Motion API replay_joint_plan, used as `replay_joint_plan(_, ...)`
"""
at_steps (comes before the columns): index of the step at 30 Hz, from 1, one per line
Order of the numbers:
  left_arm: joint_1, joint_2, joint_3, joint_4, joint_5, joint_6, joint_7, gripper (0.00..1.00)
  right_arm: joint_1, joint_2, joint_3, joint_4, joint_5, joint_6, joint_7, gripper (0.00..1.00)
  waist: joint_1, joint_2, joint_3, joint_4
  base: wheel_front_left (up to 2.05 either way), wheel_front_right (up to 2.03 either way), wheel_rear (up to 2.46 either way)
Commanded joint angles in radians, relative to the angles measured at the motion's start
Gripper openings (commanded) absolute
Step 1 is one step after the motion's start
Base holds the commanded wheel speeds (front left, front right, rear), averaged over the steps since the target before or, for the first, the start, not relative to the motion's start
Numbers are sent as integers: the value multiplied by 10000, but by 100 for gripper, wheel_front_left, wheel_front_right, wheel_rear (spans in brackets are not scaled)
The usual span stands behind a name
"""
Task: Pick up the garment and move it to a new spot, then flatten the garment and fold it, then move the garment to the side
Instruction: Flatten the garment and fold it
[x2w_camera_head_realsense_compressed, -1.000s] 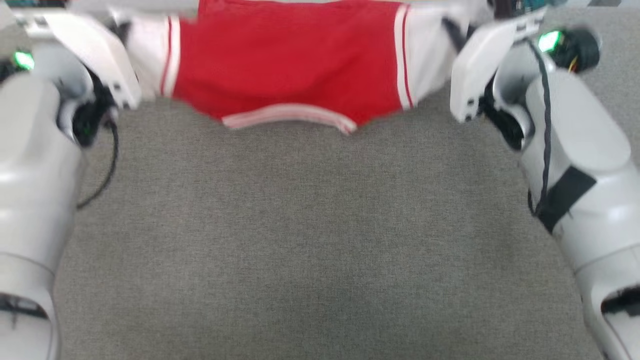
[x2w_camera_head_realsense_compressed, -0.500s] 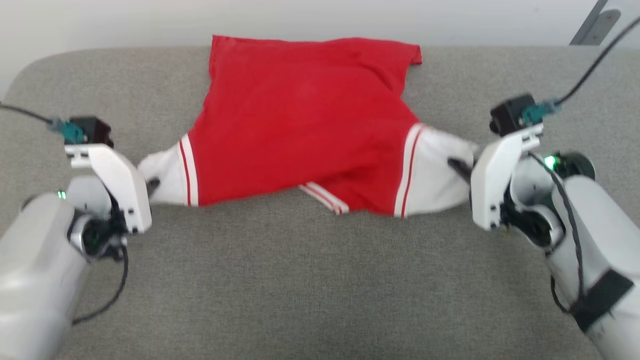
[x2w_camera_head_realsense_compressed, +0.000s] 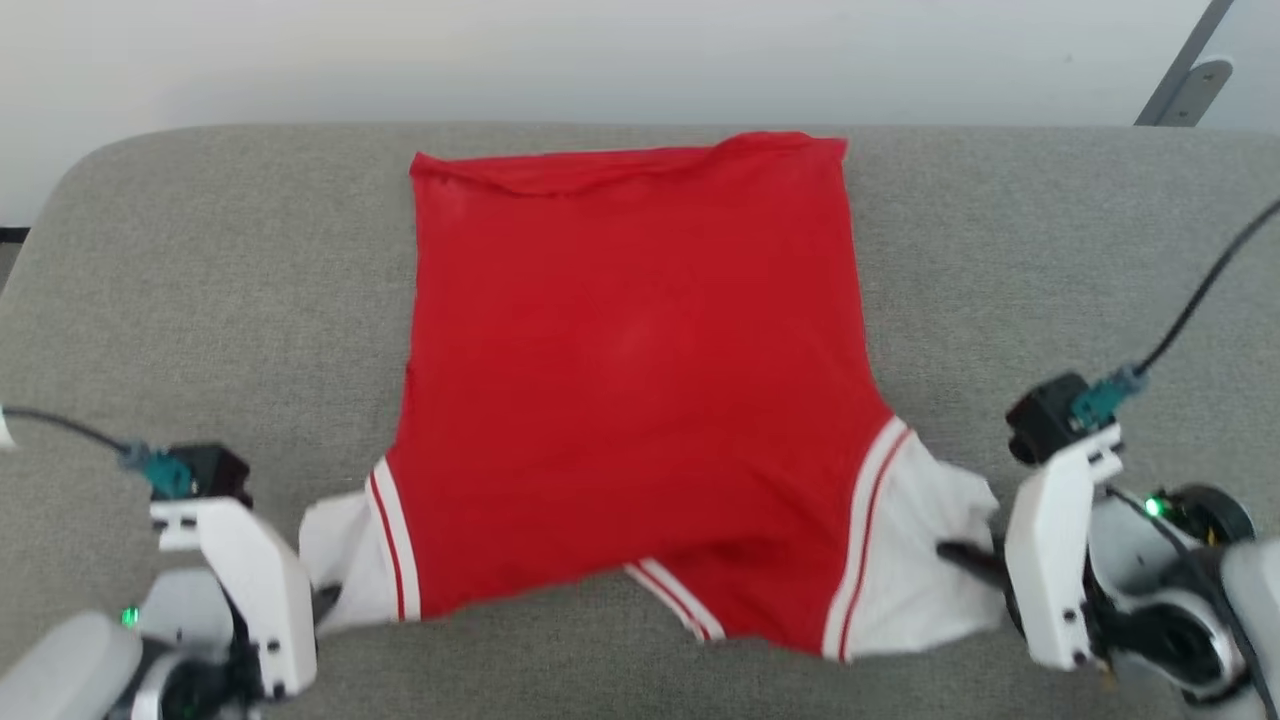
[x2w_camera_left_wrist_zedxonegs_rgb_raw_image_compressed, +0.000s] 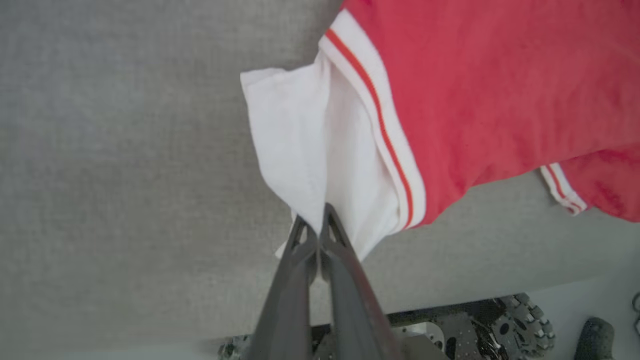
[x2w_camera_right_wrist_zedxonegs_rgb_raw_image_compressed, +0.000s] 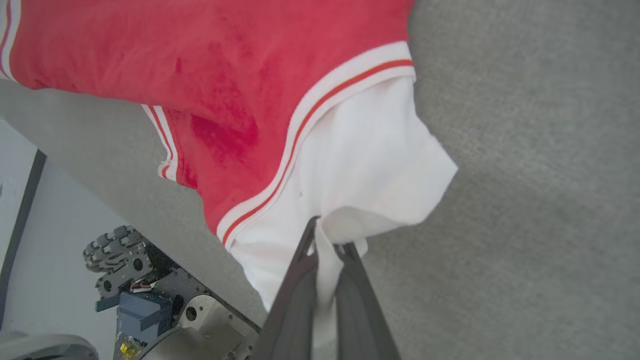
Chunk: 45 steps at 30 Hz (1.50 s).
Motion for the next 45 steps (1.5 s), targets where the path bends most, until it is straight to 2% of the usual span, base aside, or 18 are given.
replay_joint_plan(1, 486, 213, 85, -614, -88, 447, 134, 0, 444, 19, -235, -484, 36, 2, 389, 0, 0, 0, 64, 30, 0, 0, 0)
replay_joint_plan(6, 1460, 616, 147, -1995, -315, 1193, 278, 0, 1549, 306, -883, -1590, -240, 2, 1269, 0, 0, 0, 247, 95, 0, 0, 0)
replay_joint_plan(9, 1694, 493, 210, -2186, -382, 1264, 18, 0, 2034, 682, -1103, -1748, -653, 2, 1312, 0, 0, 0, 355, 138, 0, 0, 0)
replay_joint_plan(11, 1756, 372, 247, -2053, -338, 1144, -243, 0, 2162, 879, -1081, -1677, -998, 2, 1093, 0, 0, 0, 428, 149, 0, 0, 0)
replay_joint_plan(13, 1711, 217, 249, -1844, -249, 966, -521, 0, 2189, 1028, -1011, -1481, -1371, 2, 802, 44, 0, 0, 506, 147, 0, 0, 0)
replay_joint_plan(14, 1648, 102, 275, -1729, -255, 883, -662, 0, 2173, 1075, -970, -1421, -1527, 2, 655, 100, 0, 0, 548, 154, 0, 0, 0)
replay_joint_plan(16, 1604, 26, 294, -1608, -247, 795, -791, 0, 2163, 1132, -946, -1361, -1601, 2, 569, 100, 0, 0, 577, 149, 0, 0, 0)
replay_joint_plan(19, 1406, -157, 244, -1385, -110, 441, -1098, 0, 2017, 1241, -1011, -1463, -1769, 2, 288, 100, 0, 0, 698, 144, 0, 0, 0)
replay_joint_plan(24, 1150, -429, 159, -1067, 48, -6, -1418, 0, 1844, 1516, -1677, -2117, -2085, 2, -98, 100, 0, 0, 885, 229, 0, 0, 0)
replay_joint_plan(28, 897, -629, 82, -924, 182, -223, -1569, 0, 1363, 2056, -2480, -2759, -2546, 2, -536, 100, 0, 0, 1072, 364, 0, 0, 0)
replay_joint_plan(31, 722, -753, -6, -871, 283, -333, -1608, 0, 607, 2480, -2952, -2802, -3069, 2, -1057, 100, 0, 0, 1219, 484, 0, 0, 0)
replay_joint_plan(37, 326, -956, -125, -795, 366, -491, -1608, 0, -1402, 3065, -3523, -1421, -3905, 2, -2226, 100, 0, 0, 1497, 808, 0, 0, 0)
replay_joint_plan(45, -330, -1318, -432, -619, 573, -833, -1488, 0, -4313, 2567, -3479, 2156, -4598, 2, -3052, 100, 0, 0, 1837, 1514, 0, 0, 0)
